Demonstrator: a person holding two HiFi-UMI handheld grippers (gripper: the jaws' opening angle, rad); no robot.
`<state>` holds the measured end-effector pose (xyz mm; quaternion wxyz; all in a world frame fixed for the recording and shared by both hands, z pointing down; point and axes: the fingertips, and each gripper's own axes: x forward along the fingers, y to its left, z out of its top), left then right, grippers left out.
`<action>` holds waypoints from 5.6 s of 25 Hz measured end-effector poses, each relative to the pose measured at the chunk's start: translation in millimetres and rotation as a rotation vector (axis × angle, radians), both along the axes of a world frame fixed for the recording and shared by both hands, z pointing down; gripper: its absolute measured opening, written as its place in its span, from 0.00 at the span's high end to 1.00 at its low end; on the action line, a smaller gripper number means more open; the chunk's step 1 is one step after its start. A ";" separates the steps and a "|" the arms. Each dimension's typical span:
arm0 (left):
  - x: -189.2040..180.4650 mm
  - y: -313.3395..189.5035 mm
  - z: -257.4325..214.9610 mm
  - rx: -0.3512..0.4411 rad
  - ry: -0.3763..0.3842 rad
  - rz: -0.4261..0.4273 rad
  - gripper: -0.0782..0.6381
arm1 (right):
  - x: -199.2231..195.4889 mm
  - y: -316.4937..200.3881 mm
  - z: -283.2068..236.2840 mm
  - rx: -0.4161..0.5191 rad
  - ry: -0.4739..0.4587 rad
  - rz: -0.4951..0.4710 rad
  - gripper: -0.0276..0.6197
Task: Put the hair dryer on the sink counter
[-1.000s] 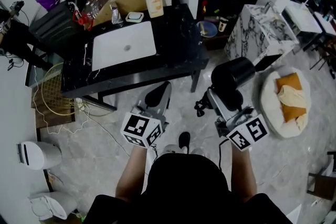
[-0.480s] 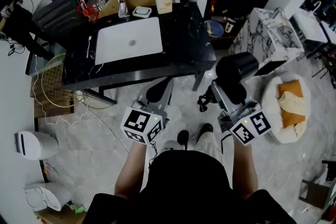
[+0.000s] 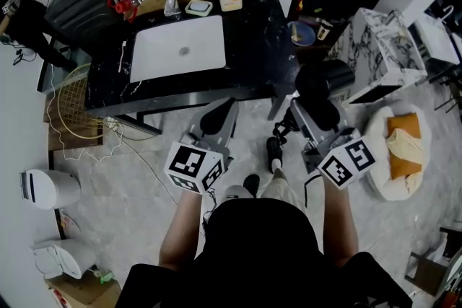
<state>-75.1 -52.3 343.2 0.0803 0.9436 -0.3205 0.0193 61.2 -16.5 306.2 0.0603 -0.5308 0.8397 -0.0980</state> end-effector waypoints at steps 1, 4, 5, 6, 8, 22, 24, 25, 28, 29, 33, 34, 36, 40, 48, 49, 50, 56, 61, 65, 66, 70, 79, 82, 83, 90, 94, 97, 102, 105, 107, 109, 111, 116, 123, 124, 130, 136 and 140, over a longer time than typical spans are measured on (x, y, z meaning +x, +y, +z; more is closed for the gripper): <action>1.1 -4.3 0.4 0.001 -0.004 -0.006 0.89 | 1.6 -6.3 1.8 -0.007 -0.001 -0.008 0.62; 5.5 -18.5 1.6 -0.001 -0.012 -0.028 0.89 | 8.9 -26.0 6.1 -0.027 -0.013 -0.027 0.62; 7.2 -23.1 1.9 -0.003 -0.013 -0.036 0.89 | 11.5 -32.6 7.3 -0.034 -0.015 -0.033 0.62; 9.3 -27.9 2.0 -0.006 -0.014 -0.044 0.89 | 14.0 -39.2 8.5 -0.041 -0.015 -0.039 0.62; 15.1 -38.2 1.4 -0.009 -0.016 -0.056 0.89 | 19.1 -53.1 10.5 -0.053 -0.012 -0.053 0.62; 59.1 -106.6 -4.6 -0.024 -0.042 -0.167 0.89 | 51.1 -164.0 36.0 -0.177 0.036 -0.191 0.62; 61.1 -113.3 -3.3 -0.028 -0.047 -0.190 0.89 | 52.9 -178.2 44.5 -0.201 0.042 -0.211 0.62; 62.3 -116.2 -2.4 -0.030 -0.050 -0.202 0.89 | 53.7 -184.6 49.1 -0.212 0.044 -0.222 0.62; 65.8 -124.3 -0.5 -0.034 -0.063 -0.241 0.89 | 54.4 -203.5 61.2 -0.238 0.056 -0.258 0.62; 66.6 -126.4 0.1 -0.038 -0.067 -0.255 0.89 | 54.1 -209.4 65.1 -0.248 0.059 -0.271 0.62; 70.8 -135.8 5.6 -0.054 -0.081 -0.310 0.89 | 53.9 -231.3 84.8 -0.297 0.102 -0.314 0.62; 71.7 -137.9 7.5 -0.059 -0.083 -0.324 0.89 | 53.5 -236.1 90.5 -0.308 0.114 -0.326 0.62; 73.2 -140.5 11.5 -0.073 -0.089 -0.351 0.89 | 52.6 -244.8 100.9 -0.330 0.126 -0.353 0.62; 76.7 -144.9 17.4 -0.087 -0.111 -0.398 0.89 | 51.9 -262.9 120.4 -0.361 0.154 -0.399 0.62; 78.0 -148.1 21.5 -0.080 -0.113 -0.445 0.89 | 47.8 -290.1 150.1 -0.438 0.184 -0.439 0.62; 77.8 -149.6 21.7 -0.082 -0.112 -0.449 0.89 | 46.8 -293.2 153.5 -0.449 0.190 -0.440 0.62; 78.0 -151.0 22.0 -0.084 -0.112 -0.452 0.89 | 45.9 -295.9 157.0 -0.460 0.196 -0.442 0.62; 77.1 -158.9 26.3 -0.100 -0.103 -0.450 0.89 | 45.1 -310.7 180.7 -0.525 0.218 -0.438 0.62; 71.4 -169.6 33.2 -0.120 -0.102 -0.431 0.89 | 35.9 -319.1 199.8 -0.567 0.252 -0.433 0.62; 67.3 -182.9 42.2 -0.154 -0.100 -0.415 0.89 | 32.0 -327.8 216.3 -0.608 0.272 -0.421 0.62; 66.2 -187.2 42.7 -0.149 -0.100 -0.411 0.89 | 32.0 -329.5 220.1 -0.620 0.275 -0.418 0.62; 61.3 -203.8 46.0 -0.151 -0.103 -0.389 0.89 | 31.3 -338.0 229.8 -0.644 0.286 -0.404 0.62; 51.3 -229.7 57.0 -0.192 -0.113 -0.346 0.89 | 33.8 -352.2 253.6 -0.709 0.308 -0.364 0.62; 49.8 -235.1 58.4 -0.187 -0.112 -0.334 0.89 | 31.9 -353.9 260.3 -0.727 0.304 -0.361 0.62; 49.1 -236.7 59.0 -0.185 -0.111 -0.331 0.89 | 32.4 -355.3 260.8 -0.728 0.312 -0.353 0.62; 42.2 -242.7 67.0 -0.209 -0.107 -0.317 0.89 | 34.0 -359.1 272.7 -0.763 0.326 -0.327 0.62; 40.8 -246.9 69.1 -0.206 -0.100 -0.313 0.89 | 34.9 -362.7 275.6 -0.762 0.325 -0.318 0.62; 40.4 -248.9 69.4 -0.201 -0.105 -0.307 0.89 | 35.1 -364.4 277.7 -0.763 0.326 -0.313 0.62; 40.3 -248.5 73.1 -0.211 -0.115 -0.295 0.89 | 36.3 -367.7 282.2 -0.771 0.326 -0.297 0.61; 40.5 -250.2 74.4 -0.214 -0.117 -0.288 0.89 | 36.3 -369.8 285.4 -0.779 0.326 -0.293 0.61; 40.2 -252.1 72.9 -0.202 -0.115 -0.286 0.89 | 35.4 -370.5 287.2 -0.782 0.331 -0.290 0.61; 39.3 -252.6 72.9 -0.201 -0.115 -0.286 0.89 | 34.2 -371.3 289.6 -0.785 0.337 -0.288 0.61; 38.5 -252.6 73.4 -0.201 -0.116 -0.285 0.89 | 33.4 -372.2 291.5 -0.785 0.344 -0.286 0.61; 33.8 -252.5 73.7 -0.202 -0.114 -0.292 0.89 | 30.9 -374.3 294.1 -0.789 0.363 -0.287 0.62; 33.6 -252.0 73.1 -0.200 -0.115 -0.293 0.89 | 29.1 -375.8 294.4 -0.785 0.396 -0.287 0.61; 33.8 -251.7 73.4 -0.200 -0.116 -0.293 0.89 | 29.0 -375.7 294.9 -0.787 0.399 -0.288 0.61; 34.1 -250.1 75.5 -0.199 -0.115 -0.291 0.89 | 27.9 -375.5 296.8 -0.788 0.416 -0.284 0.61; 32.6 -248.7 74.7 -0.199 -0.114 -0.299 0.89 | 25.4 -375.1 295.9 -0.776 0.444 -0.282 0.61; 33.1 -247.5 74.5 -0.200 -0.108 -0.302 0.89 | 23.9 -374.4 296.2 -0.768 0.462 -0.283 0.61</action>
